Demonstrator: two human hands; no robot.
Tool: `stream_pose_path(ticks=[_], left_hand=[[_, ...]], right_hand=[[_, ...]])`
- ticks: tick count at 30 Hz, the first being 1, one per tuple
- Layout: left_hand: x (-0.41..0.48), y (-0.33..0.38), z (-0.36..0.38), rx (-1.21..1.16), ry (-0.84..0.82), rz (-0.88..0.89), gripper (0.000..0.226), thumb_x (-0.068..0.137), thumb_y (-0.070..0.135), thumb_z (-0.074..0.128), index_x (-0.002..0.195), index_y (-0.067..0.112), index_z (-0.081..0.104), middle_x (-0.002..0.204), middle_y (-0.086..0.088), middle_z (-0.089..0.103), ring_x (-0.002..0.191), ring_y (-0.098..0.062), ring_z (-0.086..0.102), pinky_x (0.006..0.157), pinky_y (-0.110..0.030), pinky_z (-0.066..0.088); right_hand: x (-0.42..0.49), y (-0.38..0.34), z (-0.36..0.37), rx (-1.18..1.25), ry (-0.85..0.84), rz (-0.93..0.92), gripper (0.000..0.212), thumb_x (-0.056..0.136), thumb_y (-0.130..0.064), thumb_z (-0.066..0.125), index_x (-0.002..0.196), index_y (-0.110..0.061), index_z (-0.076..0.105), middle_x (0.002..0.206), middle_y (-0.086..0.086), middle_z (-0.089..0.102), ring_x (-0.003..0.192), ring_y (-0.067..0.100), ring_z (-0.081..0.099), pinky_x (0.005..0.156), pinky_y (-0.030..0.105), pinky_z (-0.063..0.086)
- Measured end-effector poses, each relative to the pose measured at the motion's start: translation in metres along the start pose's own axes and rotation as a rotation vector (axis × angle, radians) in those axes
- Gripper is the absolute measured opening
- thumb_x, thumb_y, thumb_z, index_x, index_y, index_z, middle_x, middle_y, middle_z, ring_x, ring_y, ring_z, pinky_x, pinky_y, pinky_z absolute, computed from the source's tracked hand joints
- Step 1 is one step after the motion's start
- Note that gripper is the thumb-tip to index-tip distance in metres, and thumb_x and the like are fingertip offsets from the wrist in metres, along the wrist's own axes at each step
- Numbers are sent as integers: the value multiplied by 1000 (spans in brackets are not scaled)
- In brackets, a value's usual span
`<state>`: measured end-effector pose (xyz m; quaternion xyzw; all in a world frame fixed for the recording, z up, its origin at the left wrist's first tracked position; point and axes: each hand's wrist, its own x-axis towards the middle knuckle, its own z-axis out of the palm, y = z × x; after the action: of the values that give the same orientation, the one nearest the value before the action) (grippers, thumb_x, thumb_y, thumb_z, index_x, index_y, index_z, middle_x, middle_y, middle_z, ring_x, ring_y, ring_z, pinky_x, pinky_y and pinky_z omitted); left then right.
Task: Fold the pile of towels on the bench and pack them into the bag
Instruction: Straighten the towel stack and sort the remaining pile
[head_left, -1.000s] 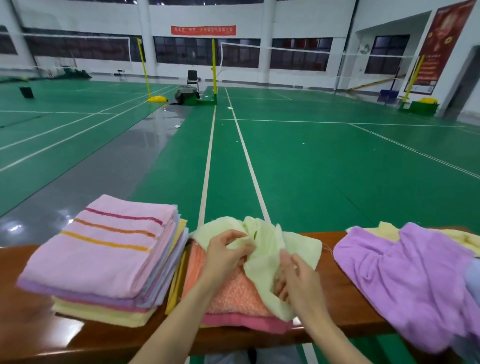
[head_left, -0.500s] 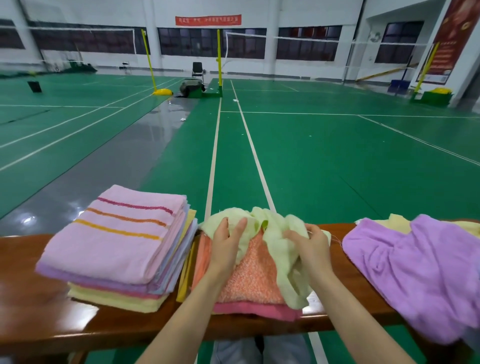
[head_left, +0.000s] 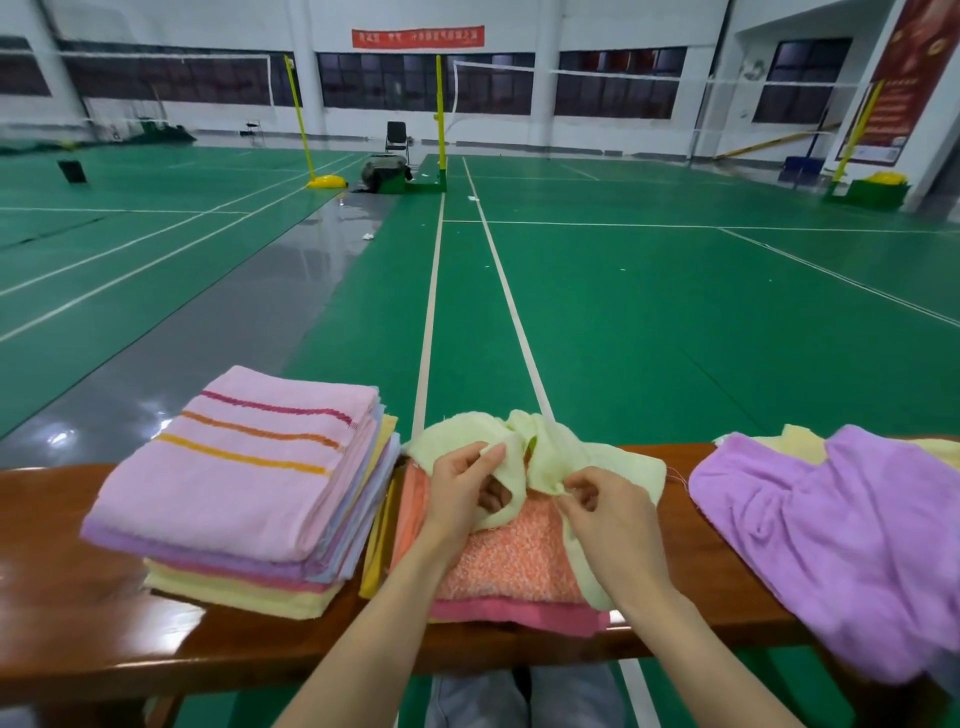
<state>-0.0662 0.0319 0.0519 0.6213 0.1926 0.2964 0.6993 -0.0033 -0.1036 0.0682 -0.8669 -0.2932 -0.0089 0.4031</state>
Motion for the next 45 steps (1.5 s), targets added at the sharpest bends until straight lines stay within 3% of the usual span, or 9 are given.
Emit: stream_pose_path(ticks=[6, 10, 15, 21, 26, 31, 34, 40, 45], left_hand=[[-1, 1, -1, 2, -24, 14, 23, 90, 10, 56, 70, 7, 66, 54, -3, 61, 46, -10, 55, 45, -17, 43], [-2, -1, 1, 82, 8, 31, 25, 93, 7, 52, 72, 7, 66, 58, -1, 63, 53, -9, 59, 50, -19, 47], [-3, -3, 2, 81, 81, 8, 27, 96, 10, 47, 78, 5, 67, 70, -10, 66, 63, -14, 63, 56, -21, 50], [-3, 6, 9, 14, 131, -39, 38, 94, 25, 51, 62, 7, 60, 47, 3, 59, 44, -7, 56, 44, -16, 45], [-4, 10, 10, 55, 101, -33, 32, 94, 24, 52, 70, 6, 66, 48, 4, 59, 42, -2, 53, 41, -12, 39], [1, 9, 6, 27, 98, -137, 32, 93, 25, 54, 77, 2, 68, 63, -10, 66, 55, -14, 61, 48, -18, 48], [8, 25, 7, 43, 29, -179, 25, 91, 19, 58, 73, 3, 65, 61, -8, 67, 51, -13, 63, 49, -18, 51], [37, 100, 39, 235, -57, -23, 31, 93, 16, 55, 80, -10, 64, 64, -18, 66, 50, -16, 66, 52, -23, 57], [62, 156, 67, -39, 84, 27, 28, 94, 15, 55, 73, -3, 61, 66, -16, 64, 46, -14, 64, 48, -19, 54]], right_hand=[[8, -27, 14, 303, 359, -184, 8, 90, -16, 59, 86, -23, 62, 83, -13, 60, 79, -1, 56, 67, 11, 43], [8, -30, 48, 174, 357, -307, 9, 89, -19, 58, 86, -17, 67, 84, -14, 61, 77, 0, 53, 66, 9, 41], [-1, -18, 71, 224, 353, -265, 12, 86, -17, 59, 89, -13, 70, 93, -4, 66, 85, 2, 55, 79, -2, 36], [6, -20, 72, 309, 343, -157, 11, 88, -10, 62, 92, -11, 71, 93, -3, 66, 86, 8, 60, 78, 23, 52], [11, -25, 69, 218, 260, -207, 20, 88, -16, 57, 101, -14, 73, 102, -5, 68, 90, 1, 53, 76, 4, 35], [12, -14, 46, 177, 10, -281, 25, 87, -11, 60, 110, -15, 68, 105, -10, 56, 101, 4, 51, 84, 5, 37], [14, -10, 24, 71, 60, -257, 20, 85, -20, 63, 105, -18, 68, 99, -11, 58, 96, 6, 53, 78, 14, 40], [39, -30, -23, -5, 212, -162, 24, 79, -17, 62, 102, -24, 66, 98, -7, 67, 90, 17, 61, 72, 31, 45], [68, -50, -63, 304, 282, -24, 15, 73, -11, 65, 72, -26, 65, 74, -5, 70, 76, 18, 65, 70, 34, 52]])
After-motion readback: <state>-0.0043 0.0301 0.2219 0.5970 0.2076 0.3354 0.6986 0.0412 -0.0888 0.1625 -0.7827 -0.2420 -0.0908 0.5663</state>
